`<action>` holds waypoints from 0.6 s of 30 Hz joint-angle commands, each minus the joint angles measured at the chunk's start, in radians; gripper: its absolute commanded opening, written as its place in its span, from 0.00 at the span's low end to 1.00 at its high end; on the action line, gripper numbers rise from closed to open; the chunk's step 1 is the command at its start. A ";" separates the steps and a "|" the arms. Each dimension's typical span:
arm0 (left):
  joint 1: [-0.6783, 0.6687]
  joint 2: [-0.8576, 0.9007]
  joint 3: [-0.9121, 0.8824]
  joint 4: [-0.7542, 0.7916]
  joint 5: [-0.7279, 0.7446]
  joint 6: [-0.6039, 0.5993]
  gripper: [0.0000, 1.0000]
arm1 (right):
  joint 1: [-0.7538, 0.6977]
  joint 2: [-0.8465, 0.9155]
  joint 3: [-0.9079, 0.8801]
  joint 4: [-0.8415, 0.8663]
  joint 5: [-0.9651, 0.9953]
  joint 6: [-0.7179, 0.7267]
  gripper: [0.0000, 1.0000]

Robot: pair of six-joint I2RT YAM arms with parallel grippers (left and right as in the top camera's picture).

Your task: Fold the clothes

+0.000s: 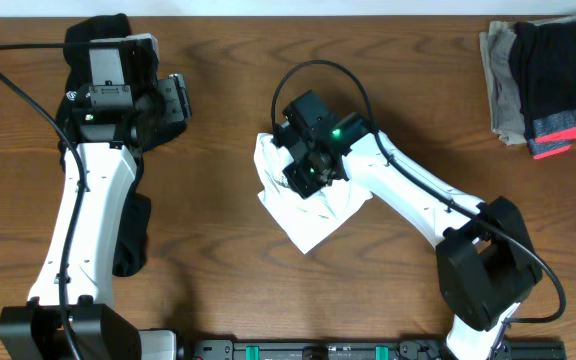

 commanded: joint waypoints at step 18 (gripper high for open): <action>0.005 0.005 0.013 -0.008 -0.013 0.002 0.68 | -0.009 0.050 -0.005 -0.105 -0.075 0.018 0.01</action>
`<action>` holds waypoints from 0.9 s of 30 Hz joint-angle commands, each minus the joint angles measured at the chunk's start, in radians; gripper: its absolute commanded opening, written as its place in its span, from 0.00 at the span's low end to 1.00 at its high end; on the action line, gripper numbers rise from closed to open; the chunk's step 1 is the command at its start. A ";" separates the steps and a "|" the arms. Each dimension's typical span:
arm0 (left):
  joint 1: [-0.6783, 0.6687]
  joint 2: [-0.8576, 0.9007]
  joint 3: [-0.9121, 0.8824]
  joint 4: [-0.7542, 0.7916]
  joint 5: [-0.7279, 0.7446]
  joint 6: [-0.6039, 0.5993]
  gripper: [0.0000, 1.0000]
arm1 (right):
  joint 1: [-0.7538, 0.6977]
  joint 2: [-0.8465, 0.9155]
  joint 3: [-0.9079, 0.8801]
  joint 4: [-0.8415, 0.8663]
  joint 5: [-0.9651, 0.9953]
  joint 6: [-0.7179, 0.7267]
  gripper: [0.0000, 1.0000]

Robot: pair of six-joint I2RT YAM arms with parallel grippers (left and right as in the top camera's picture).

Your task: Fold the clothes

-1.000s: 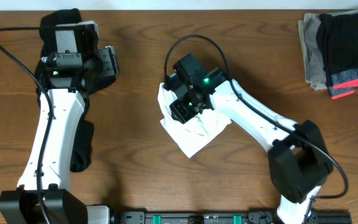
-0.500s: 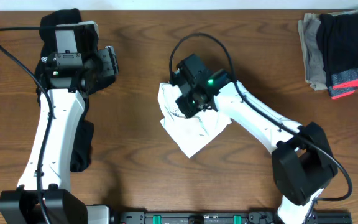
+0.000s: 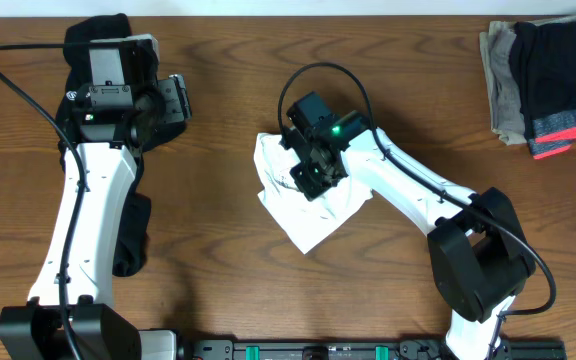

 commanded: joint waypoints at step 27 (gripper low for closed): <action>0.005 0.005 0.013 0.017 -0.013 0.002 0.68 | 0.110 -0.041 0.026 -0.067 -0.043 0.086 0.10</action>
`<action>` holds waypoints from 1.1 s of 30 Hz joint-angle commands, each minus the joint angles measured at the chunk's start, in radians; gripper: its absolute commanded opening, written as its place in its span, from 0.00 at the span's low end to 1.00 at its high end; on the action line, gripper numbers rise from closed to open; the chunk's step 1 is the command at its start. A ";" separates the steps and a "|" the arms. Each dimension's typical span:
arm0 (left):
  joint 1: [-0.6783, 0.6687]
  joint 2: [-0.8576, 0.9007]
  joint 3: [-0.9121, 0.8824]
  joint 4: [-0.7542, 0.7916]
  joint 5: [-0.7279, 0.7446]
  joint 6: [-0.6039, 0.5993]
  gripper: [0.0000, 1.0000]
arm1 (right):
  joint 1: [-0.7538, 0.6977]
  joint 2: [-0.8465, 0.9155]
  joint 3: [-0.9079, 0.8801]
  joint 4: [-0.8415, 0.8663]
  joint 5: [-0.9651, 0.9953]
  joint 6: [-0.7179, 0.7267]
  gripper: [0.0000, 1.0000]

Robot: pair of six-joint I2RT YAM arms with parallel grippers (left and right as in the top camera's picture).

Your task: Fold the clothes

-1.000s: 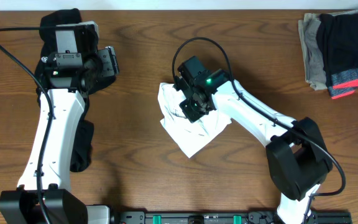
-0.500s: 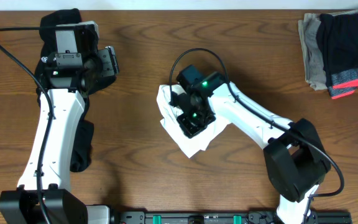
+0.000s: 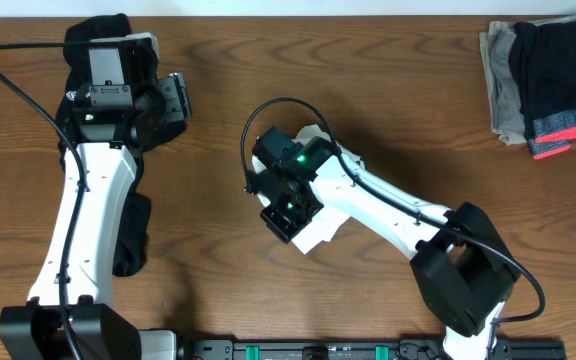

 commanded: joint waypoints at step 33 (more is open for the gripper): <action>0.005 0.005 0.013 0.003 -0.013 0.002 0.68 | -0.223 -0.042 0.049 0.323 0.419 0.048 0.47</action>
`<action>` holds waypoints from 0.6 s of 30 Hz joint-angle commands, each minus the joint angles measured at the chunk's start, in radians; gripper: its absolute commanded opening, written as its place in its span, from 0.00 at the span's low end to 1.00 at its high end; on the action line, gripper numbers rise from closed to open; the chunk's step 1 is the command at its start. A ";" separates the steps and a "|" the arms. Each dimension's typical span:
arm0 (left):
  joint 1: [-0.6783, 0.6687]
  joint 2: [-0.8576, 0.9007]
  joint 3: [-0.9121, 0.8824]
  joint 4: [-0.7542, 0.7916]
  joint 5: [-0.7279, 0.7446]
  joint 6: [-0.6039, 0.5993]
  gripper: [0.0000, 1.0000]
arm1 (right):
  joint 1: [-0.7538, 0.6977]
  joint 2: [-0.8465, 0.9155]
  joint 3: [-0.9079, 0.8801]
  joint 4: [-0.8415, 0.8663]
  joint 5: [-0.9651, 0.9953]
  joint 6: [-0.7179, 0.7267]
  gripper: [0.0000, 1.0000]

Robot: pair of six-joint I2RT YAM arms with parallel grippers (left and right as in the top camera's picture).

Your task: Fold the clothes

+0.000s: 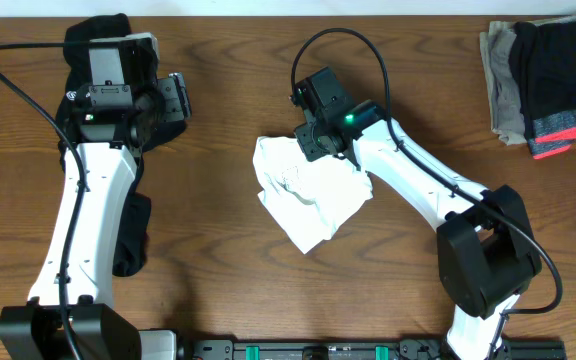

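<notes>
A crumpled white garment (308, 195) lies in the middle of the table. My right gripper (311, 147) sits at its upper edge, pointing down and to the left; the wrist body hides its fingertips, so neither its state nor any hold on the cloth shows. My left gripper (179, 98) hovers at the far left, beside a black garment (133, 235) that lies under the left arm. Whether its fingers are open is unclear from above.
A stack of folded clothes (543, 85), grey, black and red, lies at the back right corner. More black cloth (98, 28) sits at the back left under the left arm. The wooden table (218, 250) shows bare between the arms.
My right gripper was low over the left part of the white garment, covering most of it. Now it is at the garment's upper right edge and the cloth lies exposed. The left arm is unchanged.
My right gripper was first on the upper middle of the white garment, and much the same shortly after. Then it was over the garment's left side, hiding most of it. Now it is at the upper edge, the cloth crumpled much as before. The left arm stayed still.
</notes>
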 commanded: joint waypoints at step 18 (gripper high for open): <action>0.005 0.033 0.013 -0.007 -0.013 0.002 0.68 | -0.001 0.005 0.017 -0.059 0.005 0.041 0.05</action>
